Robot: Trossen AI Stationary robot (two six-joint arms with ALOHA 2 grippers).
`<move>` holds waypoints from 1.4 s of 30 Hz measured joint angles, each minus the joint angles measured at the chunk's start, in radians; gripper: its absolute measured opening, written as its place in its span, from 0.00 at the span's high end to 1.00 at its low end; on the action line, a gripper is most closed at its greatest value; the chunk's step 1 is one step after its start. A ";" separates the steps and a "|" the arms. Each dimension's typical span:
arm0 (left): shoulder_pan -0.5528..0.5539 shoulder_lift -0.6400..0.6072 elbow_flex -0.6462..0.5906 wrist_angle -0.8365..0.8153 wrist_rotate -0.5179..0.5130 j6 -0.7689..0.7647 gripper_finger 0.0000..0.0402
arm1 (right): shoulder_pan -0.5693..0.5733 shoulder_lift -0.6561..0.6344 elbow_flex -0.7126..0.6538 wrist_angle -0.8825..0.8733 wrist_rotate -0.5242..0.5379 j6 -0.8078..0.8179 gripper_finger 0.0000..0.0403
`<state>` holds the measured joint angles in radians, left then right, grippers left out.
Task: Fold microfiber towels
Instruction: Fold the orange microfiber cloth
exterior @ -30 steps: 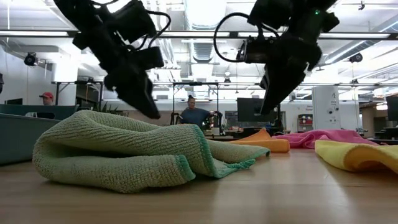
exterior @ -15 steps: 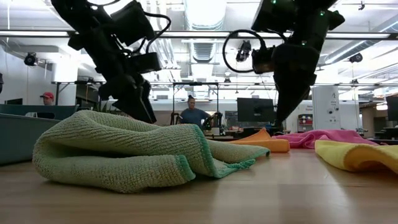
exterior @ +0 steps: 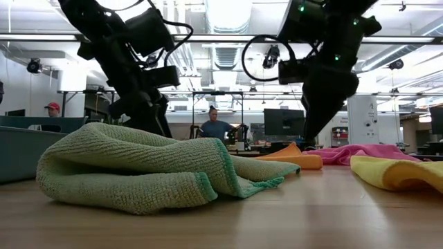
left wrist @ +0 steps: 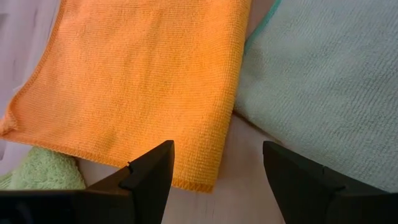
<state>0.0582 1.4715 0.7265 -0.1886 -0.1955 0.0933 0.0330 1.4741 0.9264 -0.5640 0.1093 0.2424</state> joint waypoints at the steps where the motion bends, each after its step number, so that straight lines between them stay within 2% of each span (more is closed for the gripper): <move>1: 0.000 0.000 0.000 0.001 0.000 0.000 0.43 | 0.001 0.007 0.000 0.000 0.000 -0.030 0.55; 6: 0.000 0.001 -0.016 0.055 -0.001 0.000 0.43 | 0.004 0.049 -0.018 0.049 0.021 -0.129 0.52; 15: 0.001 0.003 -0.020 0.062 -0.018 0.000 0.43 | 0.004 0.073 -0.049 0.078 0.085 -0.142 0.55; 27: 0.000 0.111 -0.019 0.111 -0.058 -0.002 0.43 | 0.004 0.073 -0.077 0.099 0.105 -0.144 0.57; 33: 0.000 0.111 -0.018 0.104 -0.059 -0.009 0.43 | 0.004 0.073 -0.077 0.096 0.214 -0.192 0.57; 37: 0.001 0.112 -0.018 0.108 -0.019 -0.040 0.43 | 0.001 0.072 -0.077 0.081 0.288 -0.236 0.57; 42: -0.003 0.112 -0.018 0.107 0.089 -0.089 0.43 | -0.008 0.059 -0.077 0.023 0.279 -0.260 0.57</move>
<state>0.0551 1.5833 0.7082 -0.0815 -0.1067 0.0039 0.0254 1.5336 0.8497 -0.5407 0.3880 -0.0178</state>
